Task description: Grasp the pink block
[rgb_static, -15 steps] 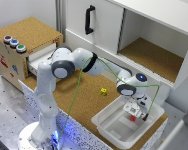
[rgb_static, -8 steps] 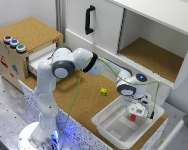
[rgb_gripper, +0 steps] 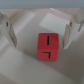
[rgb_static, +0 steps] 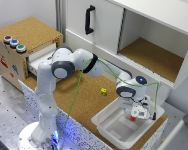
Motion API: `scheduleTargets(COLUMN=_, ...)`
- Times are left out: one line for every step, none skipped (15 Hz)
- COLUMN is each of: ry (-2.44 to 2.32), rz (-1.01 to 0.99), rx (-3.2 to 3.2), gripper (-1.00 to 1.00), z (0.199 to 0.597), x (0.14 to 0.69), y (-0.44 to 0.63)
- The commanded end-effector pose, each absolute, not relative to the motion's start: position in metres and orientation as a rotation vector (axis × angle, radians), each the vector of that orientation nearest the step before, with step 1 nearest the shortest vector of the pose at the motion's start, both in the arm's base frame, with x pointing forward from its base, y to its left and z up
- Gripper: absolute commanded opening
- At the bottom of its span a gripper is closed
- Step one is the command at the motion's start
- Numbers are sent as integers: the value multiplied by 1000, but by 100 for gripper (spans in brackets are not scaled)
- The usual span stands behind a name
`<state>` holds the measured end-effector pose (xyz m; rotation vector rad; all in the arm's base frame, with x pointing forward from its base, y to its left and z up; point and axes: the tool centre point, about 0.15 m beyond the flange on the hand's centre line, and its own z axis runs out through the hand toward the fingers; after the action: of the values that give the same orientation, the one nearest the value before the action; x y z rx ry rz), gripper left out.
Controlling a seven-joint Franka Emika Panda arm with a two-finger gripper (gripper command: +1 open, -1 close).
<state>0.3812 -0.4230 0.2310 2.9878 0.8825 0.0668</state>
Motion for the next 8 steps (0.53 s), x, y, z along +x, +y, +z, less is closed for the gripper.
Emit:
scheduleTargets(ry=942, rz=8, rx=2936, gripper=-100, z=213, x=395, y=-438)
scheduleTargets(ry=953, rz=-11, rx=2930, gripper=-100, z=210, x=393, y=-438)
scheduleTargets(ry=964, rz=-28, rx=2924, gripper=-100, z=206, x=390, y=-437)
scheduleTargets(ry=967, rz=-42, rx=2922, gripper=-100, z=203, x=388, y=-437)
scheduleTargets(ry=972, rz=-54, rx=2916, gripper=-100, z=198, x=386, y=-436)
scheduleTargets(ry=968, rz=-67, rx=2918, gripper=-100, z=196, x=385, y=-436)
scheduleTargets(ry=966, rz=-71, rx=2917, gripper=-100, z=195, x=384, y=-436)
scheduleTargets(ry=959, rz=-78, rx=2917, gripper=-100, z=194, x=383, y=-437)
